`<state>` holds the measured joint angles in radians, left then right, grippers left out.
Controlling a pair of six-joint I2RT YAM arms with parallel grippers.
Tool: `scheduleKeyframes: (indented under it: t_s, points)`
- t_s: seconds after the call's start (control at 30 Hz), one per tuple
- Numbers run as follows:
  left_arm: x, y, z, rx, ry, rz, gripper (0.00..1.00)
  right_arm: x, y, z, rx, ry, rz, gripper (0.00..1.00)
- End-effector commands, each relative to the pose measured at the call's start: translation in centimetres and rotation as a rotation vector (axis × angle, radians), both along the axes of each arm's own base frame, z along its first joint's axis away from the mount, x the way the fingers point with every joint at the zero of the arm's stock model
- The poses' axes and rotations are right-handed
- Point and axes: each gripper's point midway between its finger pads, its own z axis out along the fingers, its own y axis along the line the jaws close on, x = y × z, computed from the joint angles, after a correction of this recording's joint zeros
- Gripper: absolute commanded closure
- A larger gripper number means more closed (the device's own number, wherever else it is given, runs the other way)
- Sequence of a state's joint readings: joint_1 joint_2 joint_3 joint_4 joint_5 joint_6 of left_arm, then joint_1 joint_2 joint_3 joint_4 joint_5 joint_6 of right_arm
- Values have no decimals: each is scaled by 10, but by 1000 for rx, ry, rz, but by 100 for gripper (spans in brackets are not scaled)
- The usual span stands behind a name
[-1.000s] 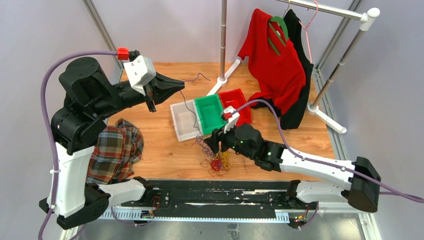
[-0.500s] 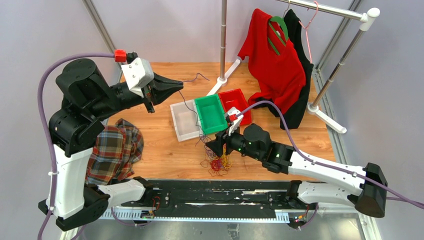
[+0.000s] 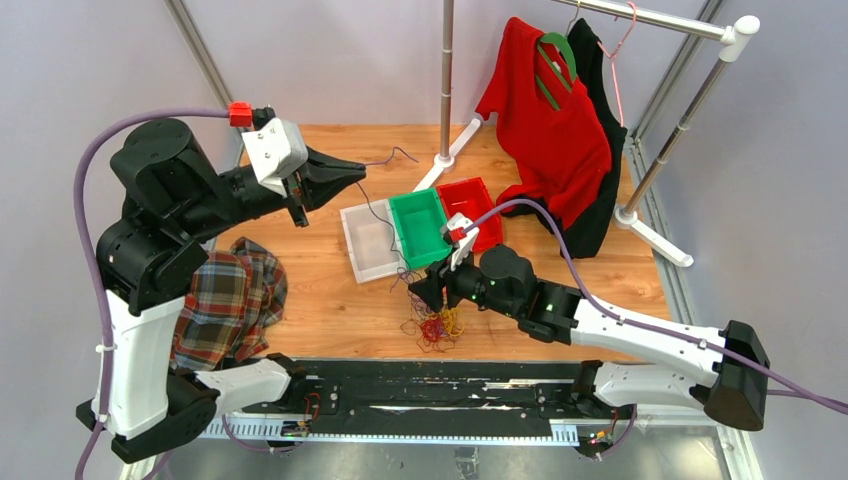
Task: Untangle the cables
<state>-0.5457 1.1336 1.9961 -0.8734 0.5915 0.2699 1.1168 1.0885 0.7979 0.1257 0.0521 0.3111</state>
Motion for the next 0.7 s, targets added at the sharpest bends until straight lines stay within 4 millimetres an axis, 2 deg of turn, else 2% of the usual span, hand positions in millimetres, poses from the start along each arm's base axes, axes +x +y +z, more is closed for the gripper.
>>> scheduleKeyframes:
  t_s: [0.0, 0.07, 0.47, 0.67]
  points:
    - [-8, 2, 0, 5, -16, -15, 100, -8, 1, 28, 42, -38, 41, 47]
    - [-8, 2, 0, 6, -15, -17, 100, -7, -1, 29, 41, -41, 32, 48]
    - [-11, 1, 1, 2, -13, -31, 100, 2, 1, 28, 26, -48, 5, 73]
    - [-11, 1, 2, -1, -10, -34, 100, 14, 6, 21, -7, -59, -34, 72]
